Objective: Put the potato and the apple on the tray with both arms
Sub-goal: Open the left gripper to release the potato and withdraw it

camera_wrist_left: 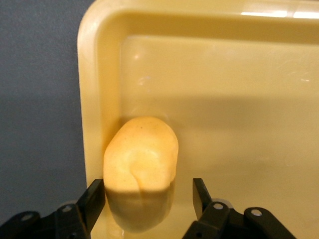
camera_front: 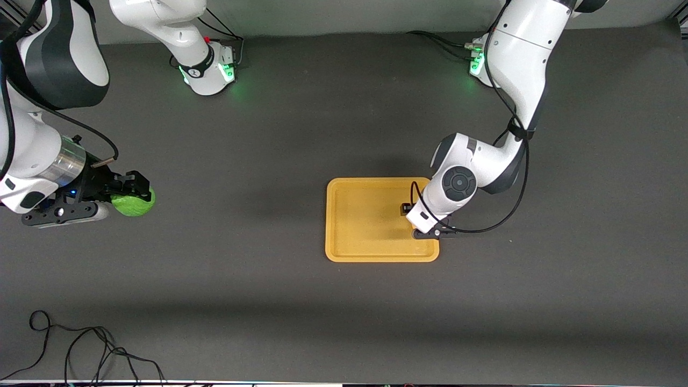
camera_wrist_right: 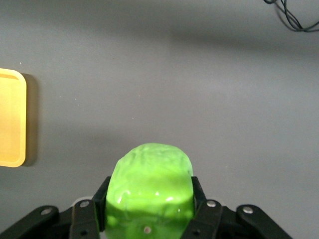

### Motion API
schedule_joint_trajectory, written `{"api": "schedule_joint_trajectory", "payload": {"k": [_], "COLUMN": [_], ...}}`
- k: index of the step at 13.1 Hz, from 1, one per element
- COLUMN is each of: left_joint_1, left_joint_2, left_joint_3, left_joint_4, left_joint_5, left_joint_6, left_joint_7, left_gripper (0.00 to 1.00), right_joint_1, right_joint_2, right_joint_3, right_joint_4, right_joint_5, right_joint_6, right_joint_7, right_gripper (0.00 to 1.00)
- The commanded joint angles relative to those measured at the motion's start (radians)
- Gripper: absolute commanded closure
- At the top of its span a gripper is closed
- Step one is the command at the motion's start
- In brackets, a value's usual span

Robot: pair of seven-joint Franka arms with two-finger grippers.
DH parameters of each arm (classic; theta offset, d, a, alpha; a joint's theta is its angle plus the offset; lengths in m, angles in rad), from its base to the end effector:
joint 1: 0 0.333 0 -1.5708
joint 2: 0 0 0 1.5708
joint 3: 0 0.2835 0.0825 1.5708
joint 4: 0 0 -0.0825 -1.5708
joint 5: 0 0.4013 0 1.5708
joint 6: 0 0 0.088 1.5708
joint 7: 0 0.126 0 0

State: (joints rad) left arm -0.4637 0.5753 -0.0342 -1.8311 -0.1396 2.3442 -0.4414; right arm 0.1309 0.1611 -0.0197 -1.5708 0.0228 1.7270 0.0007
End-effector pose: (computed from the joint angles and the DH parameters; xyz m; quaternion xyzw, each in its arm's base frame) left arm 0.5553 -0.3062 0.1529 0.9975 0.0245 -0.0539 0.0374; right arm 0.6194 0.0724 0.4903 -0.9985 -0.0535 0.0030 0.0095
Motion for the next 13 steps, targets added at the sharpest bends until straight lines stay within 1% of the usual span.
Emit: {"api": "schedule_joint_trajectory", "payload": {"k": [1,2,3,4,5,6,7,8,9,10,12,13], "left_joint_1": [-0.006,-0.001,0.019,0.057,0.095,0.129,0.172,0.218,0.238,0.253,0.298,0.321], "left_joint_2": [-0.017,-0.053,-0.098,-0.145,-0.199,-0.254,-0.294,-0.337,-0.382,-0.425,-0.518,-0.578], "left_joint_3": [0.011,0.019,0.02,0.02,0.02,0.02,0.022,0.02,0.02,0.023,0.022,0.023], "left_joint_4": [0.024,0.024,0.029,0.042,0.058,0.081,0.108,0.119,0.112,0.089,0.052,0.026], "left_joint_5": [0.006,0.006,0.006,0.011,0.024,0.052,0.07,0.089,0.121,0.147,0.15,0.15], "left_joint_6": [-0.031,-0.051,-0.103,-0.173,-0.278,-0.41,-0.502,-0.557,-0.574,-0.579,-0.579,-0.598], "left_joint_7": [-0.025,-0.02,-0.01,-0.001,0.033,0.099,0.146,0.176,0.208,0.251,0.3,0.361], "left_gripper": [0.2,0.2,0.13,0.12,0.12,0.12,0.11,0.09,0.02,0.01,0.01,0.01], "right_joint_1": [0.016,0.036,0.059,0.096,0.14,0.177,0.22,0.278,0.329,0.385,0.491,0.541], "right_joint_2": [0.053,0.075,0.098,0.127,0.153,0.187,0.225,0.268,0.322,0.377,0.493,0.552], "right_joint_3": [-0.006,-0.006,-0.006,-0.006,-0.006,-0.006,-0.006,-0.006,-0.006,-0.008,-0.008,-0.008], "right_joint_4": [0.083,0.11,0.142,0.172,0.199,0.23,0.262,0.303,0.36,0.42,0.542,0.602], "right_joint_5": [0.016,0.016,0.014,0.014,0.015,0.014,0.012,0.011,0.009,0.006,0.005,0.005], "right_joint_6": [-0.015,-0.015,-0.021,-0.021,-0.021,-0.021,-0.021,-0.021,-0.021,-0.02,-0.012,-0.007], "right_joint_7": [-0.008,0.019,0.065,0.115,0.18,0.256,0.328,0.4,0.491,0.574,0.747,0.824], "right_gripper": [0.65,0.65,0.65,0.65,0.65,0.65,0.65,0.65,0.65,0.65,0.65,0.65]}}
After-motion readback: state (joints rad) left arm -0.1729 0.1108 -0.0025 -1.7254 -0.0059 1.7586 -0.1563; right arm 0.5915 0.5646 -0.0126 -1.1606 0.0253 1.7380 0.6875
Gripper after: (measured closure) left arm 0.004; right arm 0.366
